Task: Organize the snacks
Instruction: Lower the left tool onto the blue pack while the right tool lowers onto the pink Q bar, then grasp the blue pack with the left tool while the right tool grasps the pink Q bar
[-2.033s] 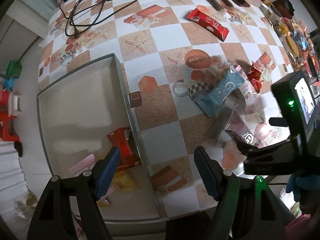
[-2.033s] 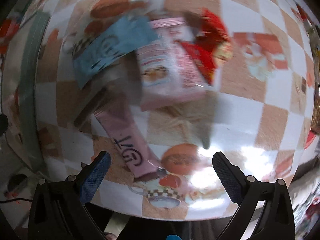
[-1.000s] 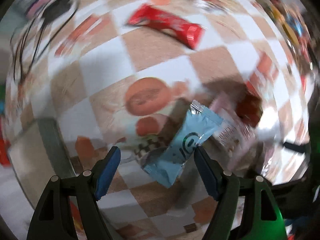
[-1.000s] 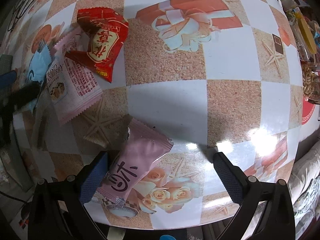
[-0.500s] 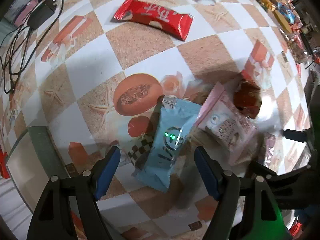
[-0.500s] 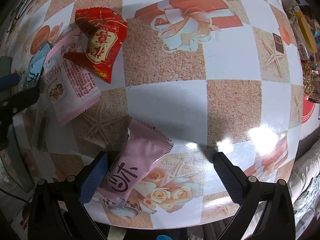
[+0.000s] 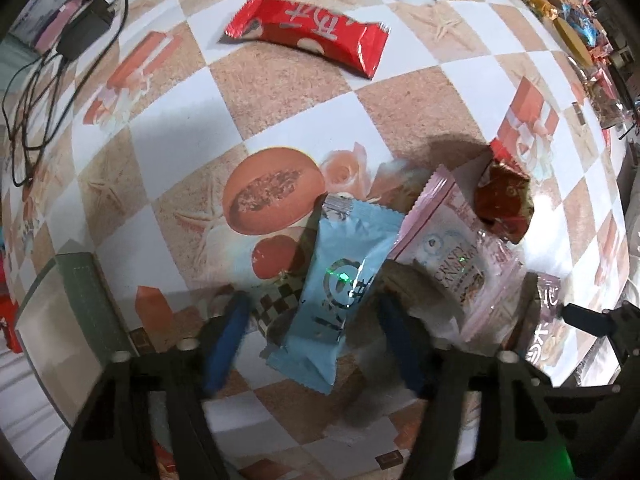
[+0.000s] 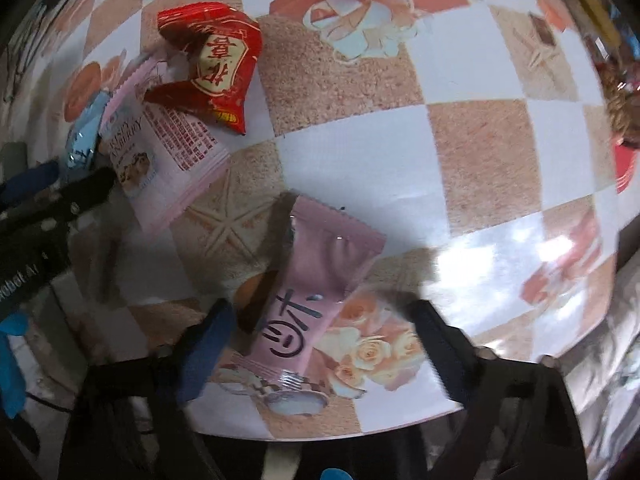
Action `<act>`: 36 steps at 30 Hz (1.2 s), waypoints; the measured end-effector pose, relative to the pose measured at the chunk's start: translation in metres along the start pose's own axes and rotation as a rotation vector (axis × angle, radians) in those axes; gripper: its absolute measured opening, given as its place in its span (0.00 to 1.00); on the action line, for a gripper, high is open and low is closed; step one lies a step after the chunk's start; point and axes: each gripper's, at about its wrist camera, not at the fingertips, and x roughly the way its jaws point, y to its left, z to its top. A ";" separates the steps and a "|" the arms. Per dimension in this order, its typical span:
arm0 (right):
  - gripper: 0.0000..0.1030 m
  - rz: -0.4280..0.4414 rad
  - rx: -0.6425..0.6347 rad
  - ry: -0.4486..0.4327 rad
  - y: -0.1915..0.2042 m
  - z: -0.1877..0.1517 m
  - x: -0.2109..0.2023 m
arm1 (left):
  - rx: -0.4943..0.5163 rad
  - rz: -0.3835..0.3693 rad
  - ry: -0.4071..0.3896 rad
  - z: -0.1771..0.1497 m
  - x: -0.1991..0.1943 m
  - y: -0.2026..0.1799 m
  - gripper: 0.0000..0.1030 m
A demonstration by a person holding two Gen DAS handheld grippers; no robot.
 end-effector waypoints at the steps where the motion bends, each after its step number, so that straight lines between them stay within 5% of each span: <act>1: 0.70 -0.003 -0.003 -0.008 0.001 -0.003 -0.001 | 0.007 0.001 -0.005 -0.003 -0.005 0.002 0.37; 3: 0.55 -0.009 -0.012 -0.025 0.000 -0.008 -0.007 | 0.011 0.004 -0.007 -0.007 -0.007 0.002 0.25; 5: 0.25 -0.004 -0.037 -0.048 0.001 -0.010 -0.013 | -0.009 -0.005 -0.017 -0.013 -0.011 0.005 0.24; 8: 0.25 0.093 -0.040 -0.054 -0.003 -0.013 -0.017 | -0.047 -0.019 -0.042 -0.023 -0.022 0.012 0.24; 13: 0.25 0.135 -0.041 -0.077 -0.011 -0.024 -0.027 | -0.104 -0.051 -0.090 -0.050 -0.048 0.023 0.24; 28: 0.25 0.133 -0.092 -0.112 0.015 -0.015 -0.068 | -0.252 -0.057 -0.146 -0.122 -0.081 0.077 0.25; 36: 0.25 0.087 -0.108 -0.088 0.033 0.001 -0.052 | -0.309 -0.060 -0.171 -0.135 -0.088 0.097 0.25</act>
